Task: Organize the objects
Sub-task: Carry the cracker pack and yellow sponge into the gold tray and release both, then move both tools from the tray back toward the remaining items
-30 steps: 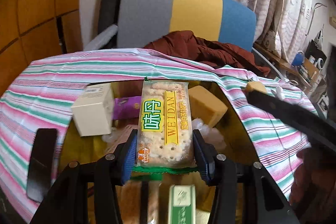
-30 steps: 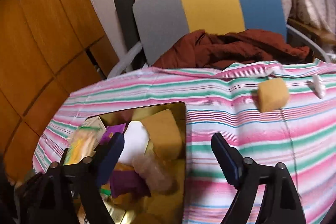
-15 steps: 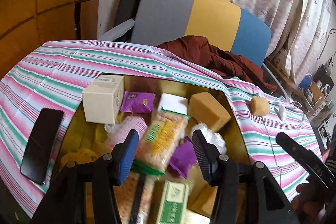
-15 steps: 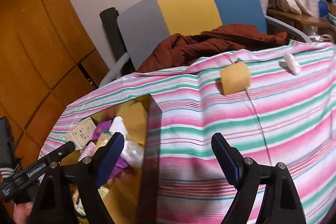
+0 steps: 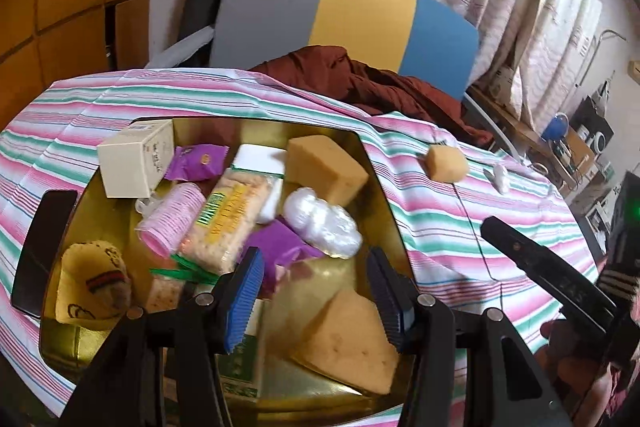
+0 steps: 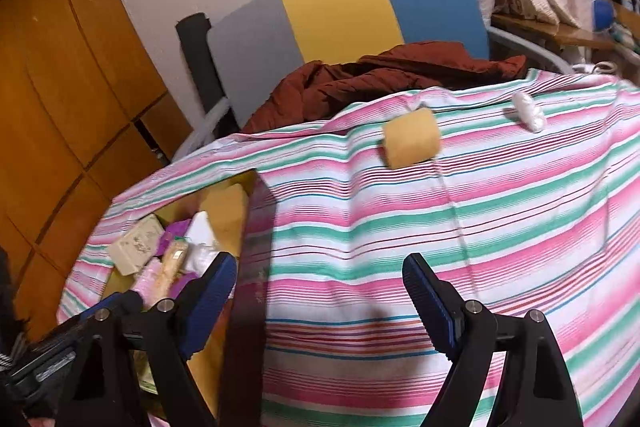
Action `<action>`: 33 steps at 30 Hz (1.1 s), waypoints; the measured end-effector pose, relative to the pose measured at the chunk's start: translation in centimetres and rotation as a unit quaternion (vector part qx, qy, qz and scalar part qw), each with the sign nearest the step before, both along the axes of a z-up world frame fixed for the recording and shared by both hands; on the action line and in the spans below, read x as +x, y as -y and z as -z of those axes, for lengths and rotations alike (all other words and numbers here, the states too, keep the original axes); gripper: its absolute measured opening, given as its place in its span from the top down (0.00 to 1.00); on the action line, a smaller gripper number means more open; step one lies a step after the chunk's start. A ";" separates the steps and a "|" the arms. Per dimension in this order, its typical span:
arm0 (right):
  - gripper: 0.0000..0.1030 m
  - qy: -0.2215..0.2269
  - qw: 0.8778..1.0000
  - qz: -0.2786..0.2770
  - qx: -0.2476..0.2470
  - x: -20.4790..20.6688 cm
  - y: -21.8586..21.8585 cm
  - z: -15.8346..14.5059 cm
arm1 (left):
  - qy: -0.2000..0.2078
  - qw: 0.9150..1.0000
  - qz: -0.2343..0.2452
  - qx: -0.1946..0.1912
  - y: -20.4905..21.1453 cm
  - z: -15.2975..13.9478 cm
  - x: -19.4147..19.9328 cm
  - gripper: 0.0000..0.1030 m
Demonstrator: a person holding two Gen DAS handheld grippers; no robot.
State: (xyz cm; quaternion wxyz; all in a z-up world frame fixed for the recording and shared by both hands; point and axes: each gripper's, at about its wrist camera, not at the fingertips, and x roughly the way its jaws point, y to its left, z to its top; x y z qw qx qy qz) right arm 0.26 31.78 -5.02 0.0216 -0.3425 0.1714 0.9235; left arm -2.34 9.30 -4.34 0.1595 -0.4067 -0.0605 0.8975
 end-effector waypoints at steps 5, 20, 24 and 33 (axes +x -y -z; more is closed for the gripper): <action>0.17 0.009 1.000 0.006 0.015 0.1 -1.0 0.1 | 0.001 1.000 0.027 -0.005 -1.7 0.0 0.8 0.48; 0.17 0.028 0.998 0.038 0.044 -0.3 -7.9 1.4 | 0.005 0.995 0.098 -0.031 -10.2 -0.6 0.6 0.48; 0.17 0.028 0.997 0.044 0.060 -0.9 -10.2 1.5 | 0.007 0.993 0.116 -0.030 -12.7 -0.7 0.2 0.48; 0.20 0.032 0.993 0.089 0.064 -4.8 -18.5 2.0 | 0.013 0.988 0.149 -0.047 -17.3 -0.4 -0.7 0.48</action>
